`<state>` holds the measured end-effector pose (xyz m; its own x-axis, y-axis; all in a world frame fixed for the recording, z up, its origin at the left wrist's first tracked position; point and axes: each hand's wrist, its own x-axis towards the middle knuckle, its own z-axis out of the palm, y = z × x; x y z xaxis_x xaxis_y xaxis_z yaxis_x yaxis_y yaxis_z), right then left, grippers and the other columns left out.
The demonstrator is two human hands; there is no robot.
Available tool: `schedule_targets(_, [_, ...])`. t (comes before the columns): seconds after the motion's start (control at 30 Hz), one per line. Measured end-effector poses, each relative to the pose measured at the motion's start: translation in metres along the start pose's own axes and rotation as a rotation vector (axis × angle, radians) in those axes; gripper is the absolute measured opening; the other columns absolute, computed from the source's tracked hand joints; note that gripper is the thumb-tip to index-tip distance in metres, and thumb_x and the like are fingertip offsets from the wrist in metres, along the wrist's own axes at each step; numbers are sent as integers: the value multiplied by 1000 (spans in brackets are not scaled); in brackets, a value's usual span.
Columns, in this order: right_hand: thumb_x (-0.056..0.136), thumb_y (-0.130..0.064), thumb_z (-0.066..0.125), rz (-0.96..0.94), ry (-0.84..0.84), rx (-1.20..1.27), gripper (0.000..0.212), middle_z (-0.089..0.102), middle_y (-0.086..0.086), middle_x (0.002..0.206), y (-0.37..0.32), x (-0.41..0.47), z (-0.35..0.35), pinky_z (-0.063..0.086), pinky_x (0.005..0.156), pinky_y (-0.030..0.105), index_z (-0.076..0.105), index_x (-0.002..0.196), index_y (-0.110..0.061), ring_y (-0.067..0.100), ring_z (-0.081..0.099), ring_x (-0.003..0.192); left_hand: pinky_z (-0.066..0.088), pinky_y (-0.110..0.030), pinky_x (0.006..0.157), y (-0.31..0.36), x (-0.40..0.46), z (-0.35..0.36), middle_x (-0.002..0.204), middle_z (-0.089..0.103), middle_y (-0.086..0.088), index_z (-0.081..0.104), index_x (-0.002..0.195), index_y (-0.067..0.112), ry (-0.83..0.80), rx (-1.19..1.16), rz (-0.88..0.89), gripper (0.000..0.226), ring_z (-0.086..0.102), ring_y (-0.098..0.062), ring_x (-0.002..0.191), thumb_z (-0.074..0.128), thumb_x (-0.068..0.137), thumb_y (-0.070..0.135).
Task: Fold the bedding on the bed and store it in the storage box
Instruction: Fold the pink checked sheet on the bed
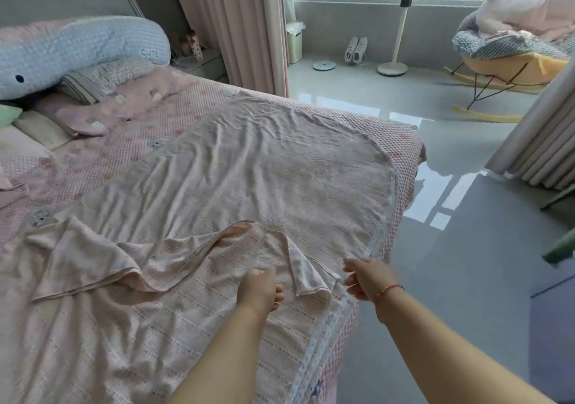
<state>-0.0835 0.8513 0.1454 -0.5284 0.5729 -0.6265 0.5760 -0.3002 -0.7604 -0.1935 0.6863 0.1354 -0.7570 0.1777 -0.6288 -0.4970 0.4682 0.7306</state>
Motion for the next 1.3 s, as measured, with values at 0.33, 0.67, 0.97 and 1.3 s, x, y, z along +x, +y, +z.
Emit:
schedule_targets(0.33, [87, -31, 61, 57, -183, -463, 38, 47, 7, 64, -31, 159, 65, 33, 56, 28, 42, 58, -15, 19, 42, 54, 44, -31, 55, 24, 102, -22, 72, 56, -13, 54, 93, 2, 177, -267, -166, 13, 52, -22, 60, 46, 98, 11])
schedule_targets(0.67, [85, -44, 62, 193, -350, -756, 46, 36, -1, 55, -26, 241, 108, 23, 41, 24, 37, 59, -16, 12, 32, 46, 49, -33, 71, 27, 188, -28, 91, 58, -12, 50, 115, 4, 378, -634, -341, 19, 58, -21, 78, 45, 101, 16])
schedule_targets(0.97, [86, -19, 51, 167, -420, -838, 18, 47, 0, 64, -11, 262, 155, 30, 49, 23, 50, 69, -13, 14, 41, 54, 45, -35, 84, 23, 262, -41, 114, 51, -13, 43, 137, 21, 402, -751, -286, 34, 56, -25, 96, 44, 103, 23])
schedule_targets(1.3, [95, -30, 51, 47, -535, -934, 15, 56, -2, 81, 2, 266, 133, 40, 60, 24, 54, 83, -20, 13, 51, 72, 43, -33, 96, 37, 328, -74, 141, 48, -8, 50, 130, 14, 471, -833, -320, 33, 50, -21, 121, 46, 101, 28])
